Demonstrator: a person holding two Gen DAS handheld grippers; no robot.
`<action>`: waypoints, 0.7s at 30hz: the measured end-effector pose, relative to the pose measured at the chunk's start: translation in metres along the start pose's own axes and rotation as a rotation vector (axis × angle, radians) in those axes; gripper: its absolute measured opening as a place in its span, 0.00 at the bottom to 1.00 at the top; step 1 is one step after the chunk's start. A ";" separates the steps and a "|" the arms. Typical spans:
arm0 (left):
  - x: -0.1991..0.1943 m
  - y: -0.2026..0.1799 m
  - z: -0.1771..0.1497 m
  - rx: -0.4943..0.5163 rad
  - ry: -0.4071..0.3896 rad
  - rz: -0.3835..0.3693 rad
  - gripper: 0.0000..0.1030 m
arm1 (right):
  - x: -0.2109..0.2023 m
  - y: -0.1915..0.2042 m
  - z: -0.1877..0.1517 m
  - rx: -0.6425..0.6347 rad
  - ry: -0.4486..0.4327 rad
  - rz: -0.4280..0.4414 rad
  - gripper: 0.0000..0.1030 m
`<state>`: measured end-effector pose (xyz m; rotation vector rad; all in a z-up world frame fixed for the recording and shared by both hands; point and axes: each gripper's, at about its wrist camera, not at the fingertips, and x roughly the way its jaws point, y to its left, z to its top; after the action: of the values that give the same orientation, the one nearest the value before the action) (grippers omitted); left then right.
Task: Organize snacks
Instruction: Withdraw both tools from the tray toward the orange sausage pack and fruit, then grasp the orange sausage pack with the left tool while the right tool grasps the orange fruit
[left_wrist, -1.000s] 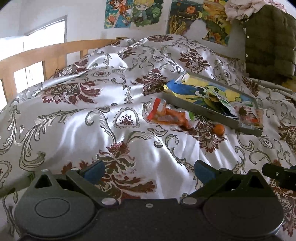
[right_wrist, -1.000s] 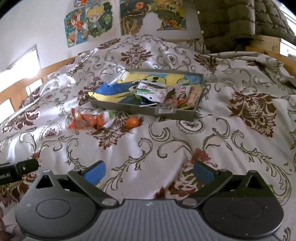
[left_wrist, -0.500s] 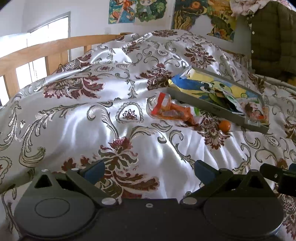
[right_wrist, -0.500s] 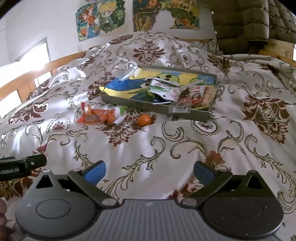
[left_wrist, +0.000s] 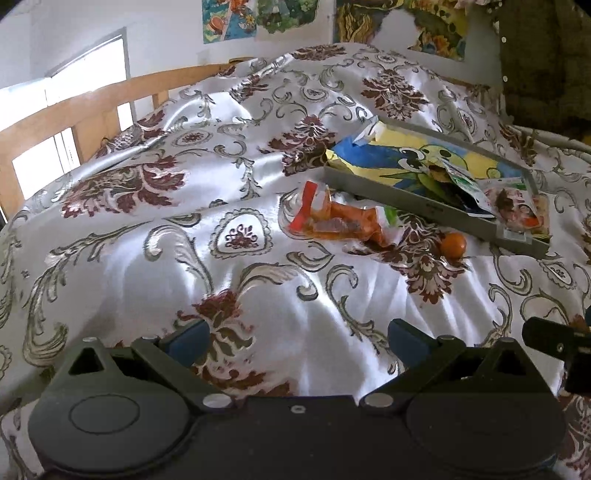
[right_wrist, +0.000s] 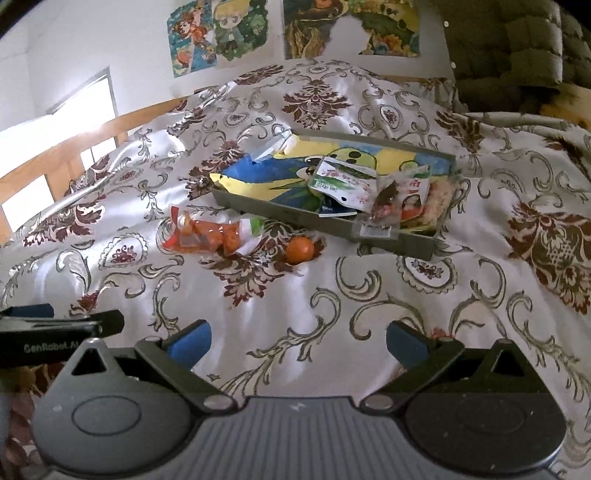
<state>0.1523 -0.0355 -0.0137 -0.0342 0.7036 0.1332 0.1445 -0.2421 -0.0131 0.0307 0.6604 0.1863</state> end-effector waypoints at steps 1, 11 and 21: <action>0.004 -0.002 0.003 -0.001 0.005 0.001 0.99 | 0.002 -0.002 0.001 -0.002 0.000 0.000 1.00; 0.047 -0.013 0.036 0.066 0.011 -0.005 0.99 | 0.043 -0.017 0.024 -0.009 -0.048 0.034 1.00; 0.089 -0.011 0.063 -0.024 0.030 -0.047 0.99 | 0.087 -0.013 0.026 -0.086 -0.061 0.052 1.00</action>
<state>0.2616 -0.0319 -0.0230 -0.0755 0.7307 0.0964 0.2295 -0.2383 -0.0467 -0.0288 0.5902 0.2629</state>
